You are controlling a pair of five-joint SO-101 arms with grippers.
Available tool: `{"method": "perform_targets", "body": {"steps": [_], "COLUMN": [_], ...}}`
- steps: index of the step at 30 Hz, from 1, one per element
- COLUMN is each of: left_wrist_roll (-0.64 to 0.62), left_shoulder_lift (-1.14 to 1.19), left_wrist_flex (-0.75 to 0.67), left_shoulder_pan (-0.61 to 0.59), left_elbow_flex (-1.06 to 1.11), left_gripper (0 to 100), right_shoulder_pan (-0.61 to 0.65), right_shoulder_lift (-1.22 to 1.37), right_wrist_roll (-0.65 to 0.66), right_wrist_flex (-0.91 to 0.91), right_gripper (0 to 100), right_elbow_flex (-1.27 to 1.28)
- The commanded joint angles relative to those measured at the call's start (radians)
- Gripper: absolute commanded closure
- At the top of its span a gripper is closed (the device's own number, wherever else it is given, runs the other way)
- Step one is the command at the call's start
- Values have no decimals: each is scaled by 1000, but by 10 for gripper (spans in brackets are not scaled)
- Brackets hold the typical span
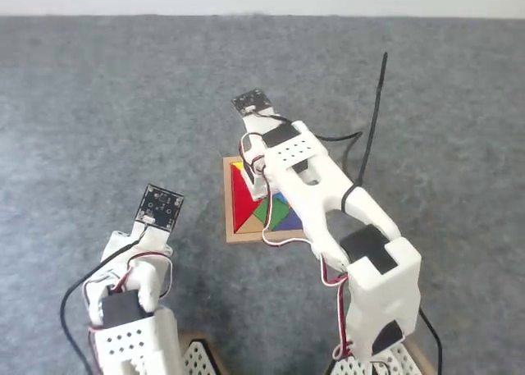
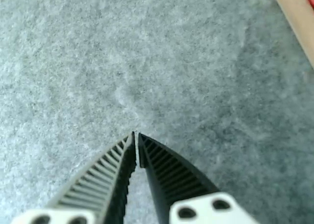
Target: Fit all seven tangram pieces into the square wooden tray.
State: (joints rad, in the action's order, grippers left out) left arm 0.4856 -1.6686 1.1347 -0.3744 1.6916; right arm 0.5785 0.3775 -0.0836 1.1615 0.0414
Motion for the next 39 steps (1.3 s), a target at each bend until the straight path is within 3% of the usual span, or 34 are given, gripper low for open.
{"method": "perform_targets", "body": {"steps": [1, 10, 13, 18, 24, 30, 34, 39], "left_wrist_roll": [14, 14, 14, 12, 12, 12, 12, 14], "left_shoulder_lift": [-5, -5, -5, -5, -5, -5, -5, -5], "left_wrist_flex": [8, 8, 8, 8, 8, 8, 8, 8], "left_shoulder_pan": [-9, -9, -9, -9, -9, -9, -9, -9], "left_elbow_flex": [-19, -19, -19, -19, -19, -19, -19, -19], "left_gripper": [987, 987, 987, 987, 987, 987, 987, 987], "right_shoulder_pan": [1, -8, -8, -65, -82, -27, 22, -67], "right_shoulder_lift": [-16, -193, -229, -176, -148, -285, -329, -403], "right_wrist_roll": [-6, 32, 35, 163, 164, 169, 163, 169], "right_wrist_flex": [8, 53, -53, -285, -229, -119, -119, -91], "right_gripper": [738, 739, 740, 751, 998, 883, 861, 862], "right_elbow_flex": [-38, 17, 103, 244, 250, 253, 264, 265]}}
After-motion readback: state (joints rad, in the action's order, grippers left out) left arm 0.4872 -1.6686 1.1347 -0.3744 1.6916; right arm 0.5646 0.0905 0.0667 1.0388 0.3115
